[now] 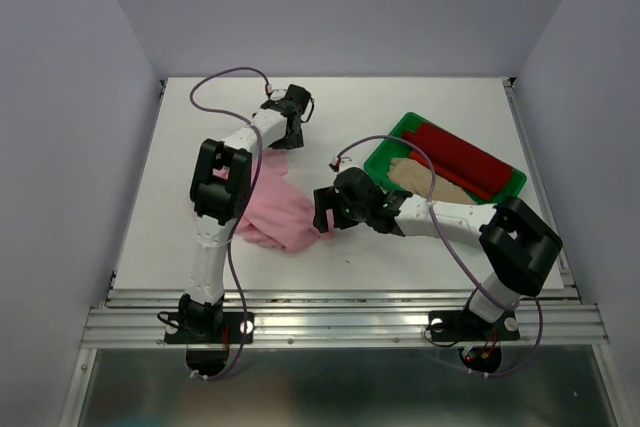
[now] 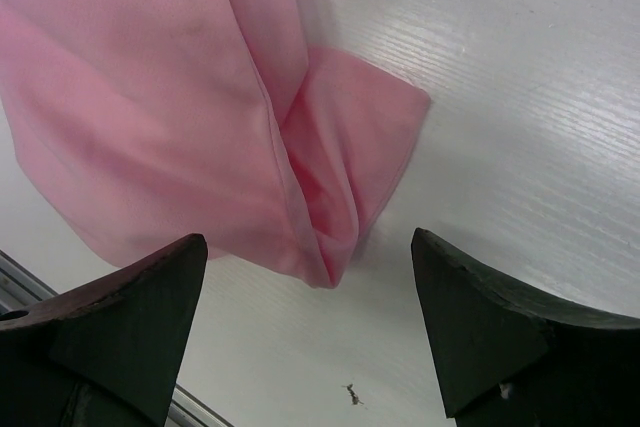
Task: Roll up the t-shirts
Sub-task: Flatten out the T-shirt at the center of the board.
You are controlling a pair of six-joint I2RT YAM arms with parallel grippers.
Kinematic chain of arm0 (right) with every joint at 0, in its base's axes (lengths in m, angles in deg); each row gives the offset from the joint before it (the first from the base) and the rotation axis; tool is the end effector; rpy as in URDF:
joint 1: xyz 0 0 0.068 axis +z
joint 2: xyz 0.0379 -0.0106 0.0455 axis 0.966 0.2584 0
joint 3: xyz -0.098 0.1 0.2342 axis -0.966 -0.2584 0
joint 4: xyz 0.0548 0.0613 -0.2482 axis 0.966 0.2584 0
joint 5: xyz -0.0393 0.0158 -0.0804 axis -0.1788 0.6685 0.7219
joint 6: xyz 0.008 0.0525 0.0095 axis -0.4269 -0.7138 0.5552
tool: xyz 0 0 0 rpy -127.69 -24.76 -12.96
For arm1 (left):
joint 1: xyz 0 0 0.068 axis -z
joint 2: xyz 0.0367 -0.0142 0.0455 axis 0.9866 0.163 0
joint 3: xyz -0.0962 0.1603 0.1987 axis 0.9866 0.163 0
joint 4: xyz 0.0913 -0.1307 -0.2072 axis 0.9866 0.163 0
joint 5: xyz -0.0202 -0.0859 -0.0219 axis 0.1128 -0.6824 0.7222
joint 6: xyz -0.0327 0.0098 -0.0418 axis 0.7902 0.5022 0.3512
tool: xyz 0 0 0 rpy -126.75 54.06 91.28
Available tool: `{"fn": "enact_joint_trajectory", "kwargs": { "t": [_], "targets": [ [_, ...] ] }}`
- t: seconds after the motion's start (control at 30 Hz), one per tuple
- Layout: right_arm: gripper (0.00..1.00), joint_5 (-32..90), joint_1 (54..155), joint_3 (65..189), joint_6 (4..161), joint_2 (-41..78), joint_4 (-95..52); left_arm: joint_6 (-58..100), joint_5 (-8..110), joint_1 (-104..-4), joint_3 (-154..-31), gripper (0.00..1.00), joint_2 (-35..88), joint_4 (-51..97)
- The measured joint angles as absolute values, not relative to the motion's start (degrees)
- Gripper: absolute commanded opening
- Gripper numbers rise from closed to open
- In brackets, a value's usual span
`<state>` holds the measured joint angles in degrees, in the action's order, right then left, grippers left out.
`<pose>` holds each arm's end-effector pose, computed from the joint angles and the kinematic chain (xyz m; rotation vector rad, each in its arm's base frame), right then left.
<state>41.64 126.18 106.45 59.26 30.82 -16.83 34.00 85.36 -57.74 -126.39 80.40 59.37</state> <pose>0.2179 0.2657 0.1961 -0.3926 2.3791 0.5919 0.4606 -0.1775 0.1885 -0.2020 2.4319 0.2227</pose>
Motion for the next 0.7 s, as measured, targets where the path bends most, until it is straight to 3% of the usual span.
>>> {"fn": "enact_joint_trajectory", "kwargs": {
  "t": [0.13,0.2,0.23,0.33,0.4,0.43,0.53,0.57,0.7],
  "targets": [
    [0.88,41.73,126.18,106.45,59.15,30.82,-16.86,33.98,85.90,-57.37,-126.56,0.81,81.97,60.27],
    [0.85,41.68,126.18,106.45,59.04,30.86,-16.90,33.91,86.10,-57.42,-126.61,0.71,82.22,60.36],
    [0.84,41.55,126.18,106.45,58.93,30.92,-16.92,33.89,86.14,-57.42,-126.76,0.59,82.39,60.27],
    [0.79,41.01,126.14,106.45,58.65,31.30,-17.42,33.87,85.84,-57.42,-126.83,0.40,82.67,60.16],
    [0.74,40.37,126.09,106.45,58.39,32.13,-18.41,33.54,85.01,-57.37,-126.83,0.12,82.81,59.70],
    [0.70,39.89,126.09,106.45,58.28,32.78,-19.06,33.10,84.70,-57.37,-126.83,0.00,82.89,59.39],
    [0.55,38.89,126.09,106.47,58.19,35.21,-20.75,32.45,84.20,-57.37,-126.78,0.00,83.00,59.31],
    [0.39,38.65,126.09,106.47,57.99,36.02,-21.18,32.29,84.15,-57.37,-126.78,0.00,83.00,59.28],
    [0.04,37.84,126.07,107.21,57.95,39.65,-21.80,31.48,83.91,-57.39,-126.56,0.00,82.61,59.39]
  ]
}}
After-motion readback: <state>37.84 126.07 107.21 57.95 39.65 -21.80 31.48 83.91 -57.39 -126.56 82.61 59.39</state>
